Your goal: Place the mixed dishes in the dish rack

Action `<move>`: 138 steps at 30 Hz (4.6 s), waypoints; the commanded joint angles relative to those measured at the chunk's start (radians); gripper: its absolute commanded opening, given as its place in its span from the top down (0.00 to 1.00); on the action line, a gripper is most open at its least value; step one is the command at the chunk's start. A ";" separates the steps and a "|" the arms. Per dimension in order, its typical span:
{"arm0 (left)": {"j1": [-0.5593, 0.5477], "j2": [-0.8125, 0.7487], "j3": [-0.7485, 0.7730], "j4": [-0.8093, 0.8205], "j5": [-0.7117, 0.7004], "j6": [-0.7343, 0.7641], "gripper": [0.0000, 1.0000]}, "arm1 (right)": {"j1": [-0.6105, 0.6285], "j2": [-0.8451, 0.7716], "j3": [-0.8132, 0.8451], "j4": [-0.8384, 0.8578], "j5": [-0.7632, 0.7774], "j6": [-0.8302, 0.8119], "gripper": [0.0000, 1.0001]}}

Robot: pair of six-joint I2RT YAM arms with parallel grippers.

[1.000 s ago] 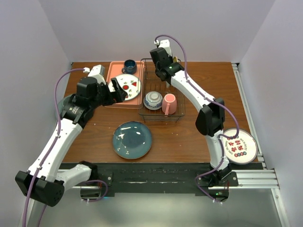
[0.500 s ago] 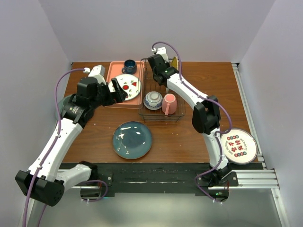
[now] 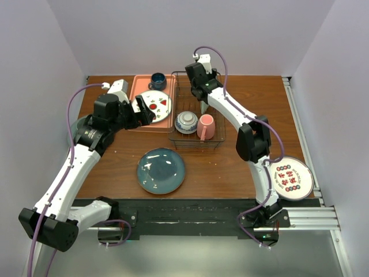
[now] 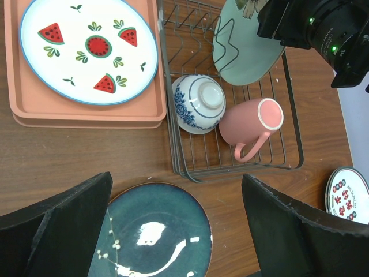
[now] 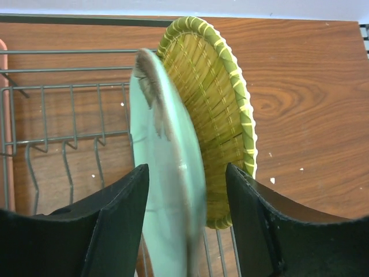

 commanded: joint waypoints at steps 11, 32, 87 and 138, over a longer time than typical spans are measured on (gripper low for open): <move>-0.001 -0.001 0.004 0.021 0.015 0.007 0.00 | -0.002 -0.219 0.053 -0.094 -0.090 0.105 0.14; -0.001 -0.032 -0.301 -0.020 -0.093 -0.176 0.00 | 0.088 -0.897 -1.033 0.349 -1.135 0.274 0.20; 0.000 -0.089 -0.697 0.059 0.052 -0.352 0.43 | 0.306 -0.644 -1.532 0.834 -1.028 0.562 1.00; 0.005 -0.418 -0.768 0.171 0.209 -0.564 0.19 | 0.108 -0.931 -1.333 0.642 -1.356 1.056 1.00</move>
